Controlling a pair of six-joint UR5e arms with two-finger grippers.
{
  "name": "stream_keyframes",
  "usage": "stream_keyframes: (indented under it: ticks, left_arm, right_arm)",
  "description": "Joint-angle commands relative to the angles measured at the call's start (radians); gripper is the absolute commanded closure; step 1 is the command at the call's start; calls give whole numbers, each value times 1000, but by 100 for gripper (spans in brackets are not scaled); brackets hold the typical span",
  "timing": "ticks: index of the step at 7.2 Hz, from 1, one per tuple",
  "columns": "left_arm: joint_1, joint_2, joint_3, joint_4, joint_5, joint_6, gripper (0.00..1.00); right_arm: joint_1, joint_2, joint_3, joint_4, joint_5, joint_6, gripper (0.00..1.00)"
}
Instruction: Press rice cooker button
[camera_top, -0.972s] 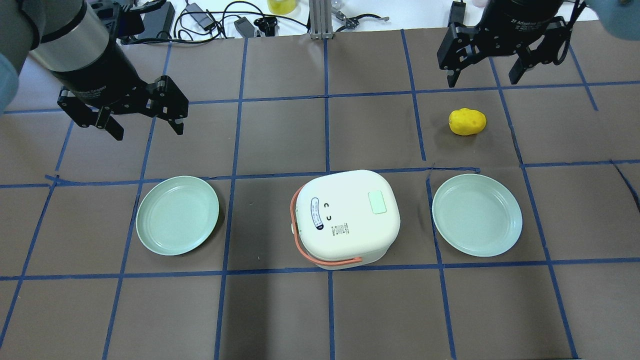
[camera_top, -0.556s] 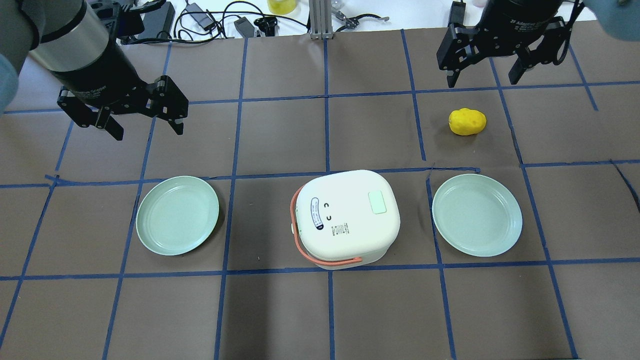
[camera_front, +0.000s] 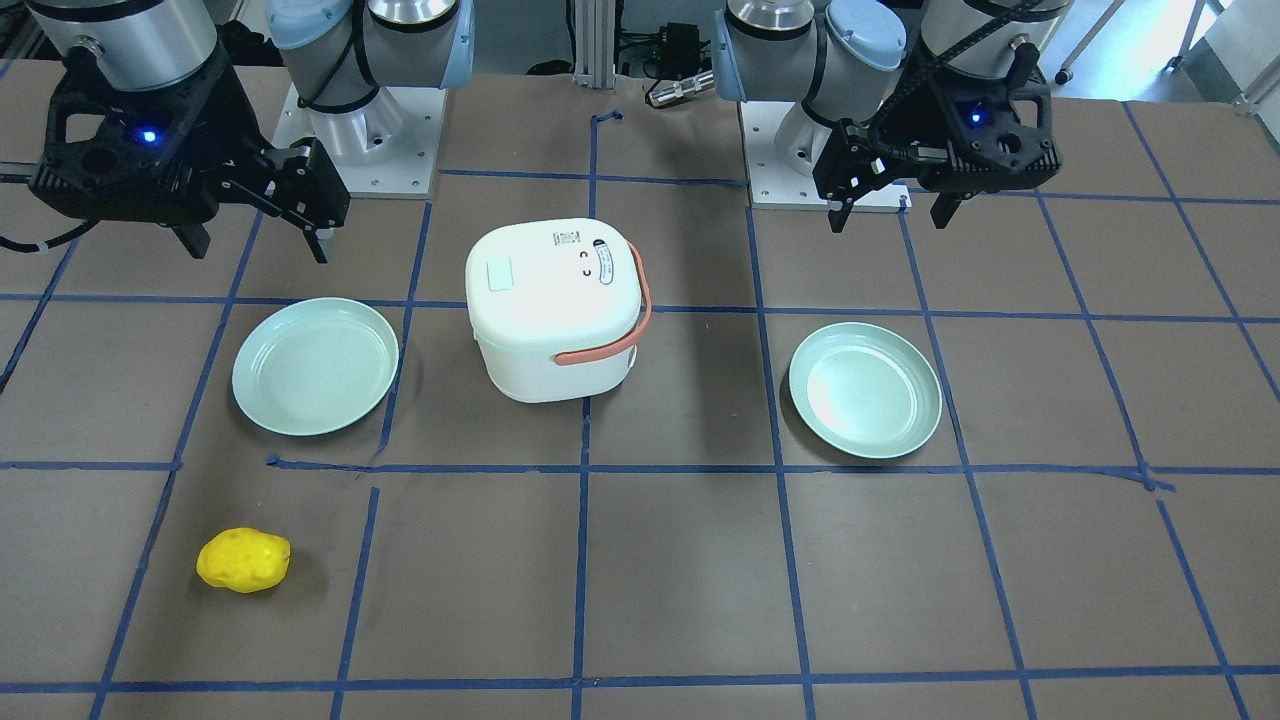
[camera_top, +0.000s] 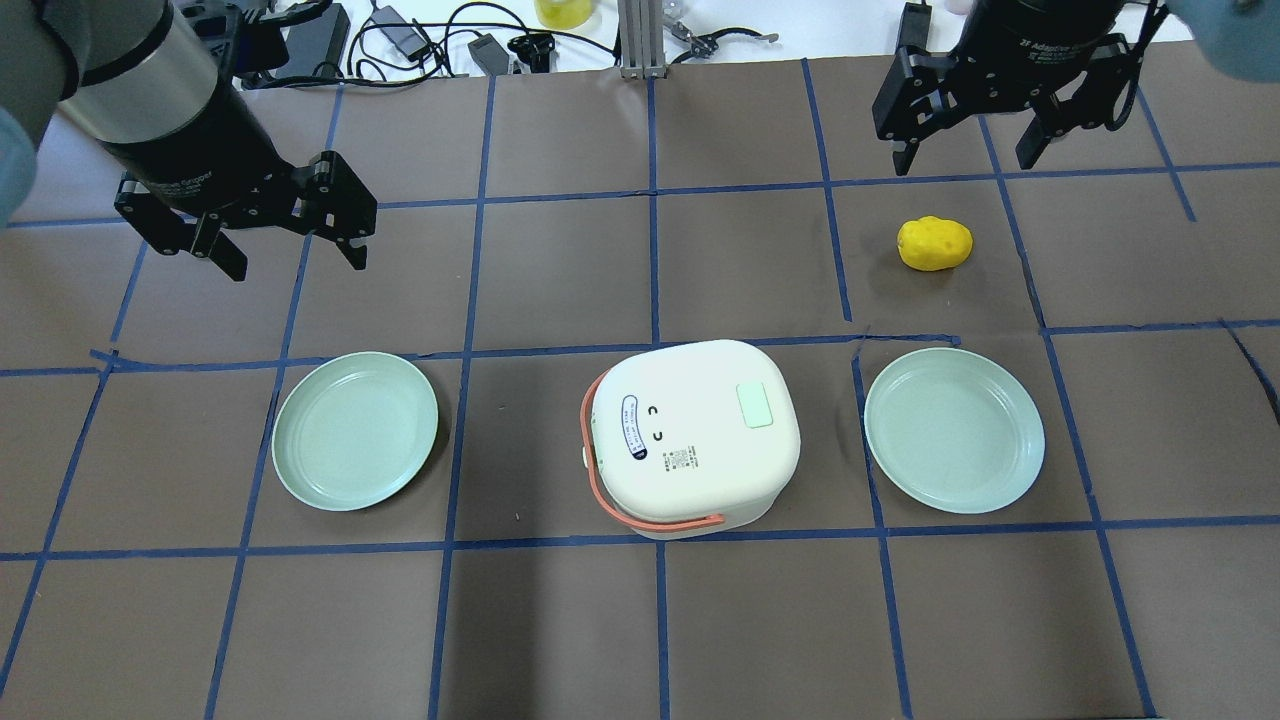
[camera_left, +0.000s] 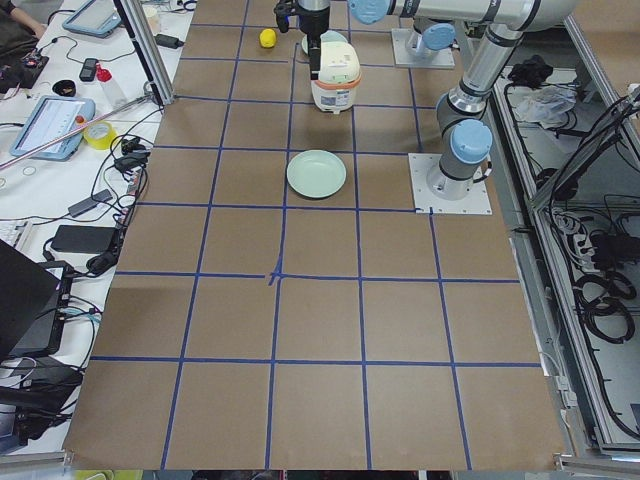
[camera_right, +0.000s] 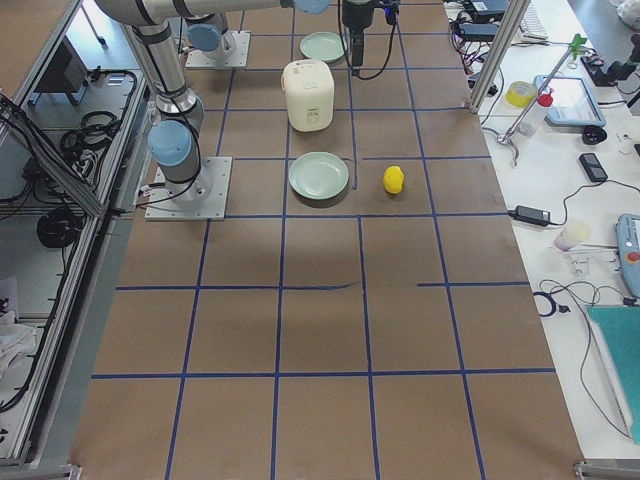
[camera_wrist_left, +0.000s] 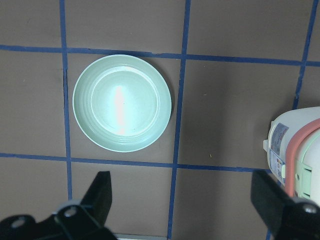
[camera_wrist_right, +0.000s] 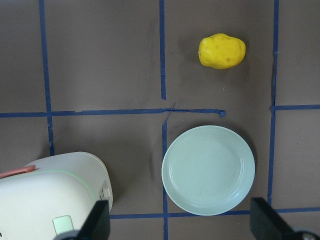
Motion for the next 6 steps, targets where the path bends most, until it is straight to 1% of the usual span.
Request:
stream_keyframes:
  ticks: [1,2,3,4,5,6]
  left_arm:
    - [0,0,0,0,0,0,0]
    - [0,0,0,0,0,-1,0]
    - [0,0,0,0,0,-1,0]
    - [0,0,0,0,0,-1,0]
    - [0,0,0,0,0,0,0]
    - [0,0,0,0,0,0,0]
  right_arm:
    - [3,-1,0,0,7,-1,0]
    - [9,-2,8,2,11,-1,28]
    - [50,-3,30,18,12,3,64]
    - [113,-3,72,12,12,81,81]
    - [159,0,95,11,12,152,88]
    - [223,0,145,-1,9,208,99]
